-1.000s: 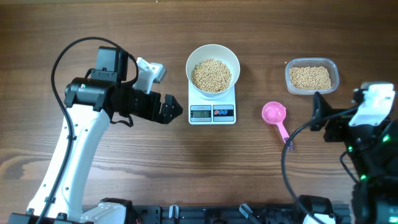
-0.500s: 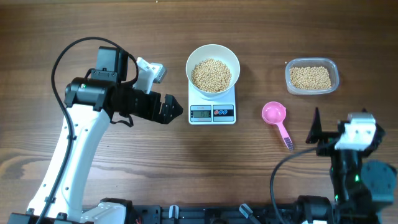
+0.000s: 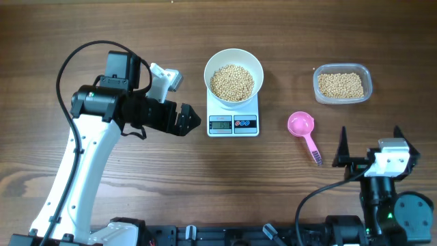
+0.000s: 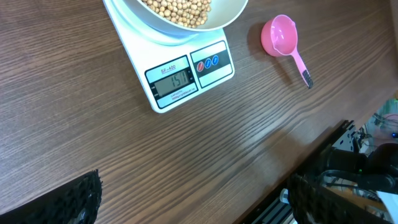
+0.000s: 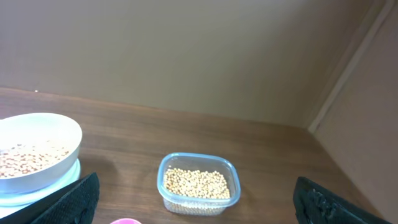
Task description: Scoop item into bowl and weigh 150g on scale
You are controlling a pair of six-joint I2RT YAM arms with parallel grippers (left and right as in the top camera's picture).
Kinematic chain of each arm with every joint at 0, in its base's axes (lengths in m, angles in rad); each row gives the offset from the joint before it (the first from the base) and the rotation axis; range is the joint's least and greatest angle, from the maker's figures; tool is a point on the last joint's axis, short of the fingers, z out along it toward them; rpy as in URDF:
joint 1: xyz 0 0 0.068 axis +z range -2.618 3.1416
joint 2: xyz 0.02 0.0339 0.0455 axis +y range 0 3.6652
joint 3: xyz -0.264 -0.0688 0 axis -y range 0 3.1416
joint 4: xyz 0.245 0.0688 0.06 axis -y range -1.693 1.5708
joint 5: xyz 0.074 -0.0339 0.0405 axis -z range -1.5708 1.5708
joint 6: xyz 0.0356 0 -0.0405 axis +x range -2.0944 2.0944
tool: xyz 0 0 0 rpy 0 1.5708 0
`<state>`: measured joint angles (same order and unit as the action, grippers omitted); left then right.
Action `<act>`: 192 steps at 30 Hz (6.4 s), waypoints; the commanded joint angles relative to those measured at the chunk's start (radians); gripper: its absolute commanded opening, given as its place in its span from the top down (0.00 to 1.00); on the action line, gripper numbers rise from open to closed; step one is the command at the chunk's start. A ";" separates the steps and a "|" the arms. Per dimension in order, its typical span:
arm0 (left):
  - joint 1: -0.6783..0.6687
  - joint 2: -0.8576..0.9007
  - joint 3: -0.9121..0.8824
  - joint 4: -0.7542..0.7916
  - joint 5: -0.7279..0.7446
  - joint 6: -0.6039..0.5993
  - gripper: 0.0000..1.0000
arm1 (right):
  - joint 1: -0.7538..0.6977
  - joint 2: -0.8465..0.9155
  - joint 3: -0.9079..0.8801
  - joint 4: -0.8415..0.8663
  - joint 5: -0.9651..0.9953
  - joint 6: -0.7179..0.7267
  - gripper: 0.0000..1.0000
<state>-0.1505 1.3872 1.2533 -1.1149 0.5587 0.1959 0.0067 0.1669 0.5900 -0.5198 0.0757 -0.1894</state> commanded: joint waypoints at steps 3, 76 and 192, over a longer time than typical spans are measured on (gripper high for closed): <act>-0.005 -0.010 -0.004 0.000 0.016 -0.002 0.00 | 0.029 -0.080 -0.045 0.035 0.002 -0.018 0.00; -0.005 -0.010 -0.004 0.000 0.016 -0.002 0.00 | -0.005 -0.162 -0.585 0.521 -0.111 0.103 0.00; 0.049 -1.101 -0.998 0.898 -0.238 -0.291 0.00 | -0.005 -0.162 -0.585 0.521 -0.111 0.103 0.00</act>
<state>-0.1280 0.3496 0.3538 -0.2974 0.3531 -0.0334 0.0074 0.0154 0.0063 -0.0010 -0.0299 -0.0868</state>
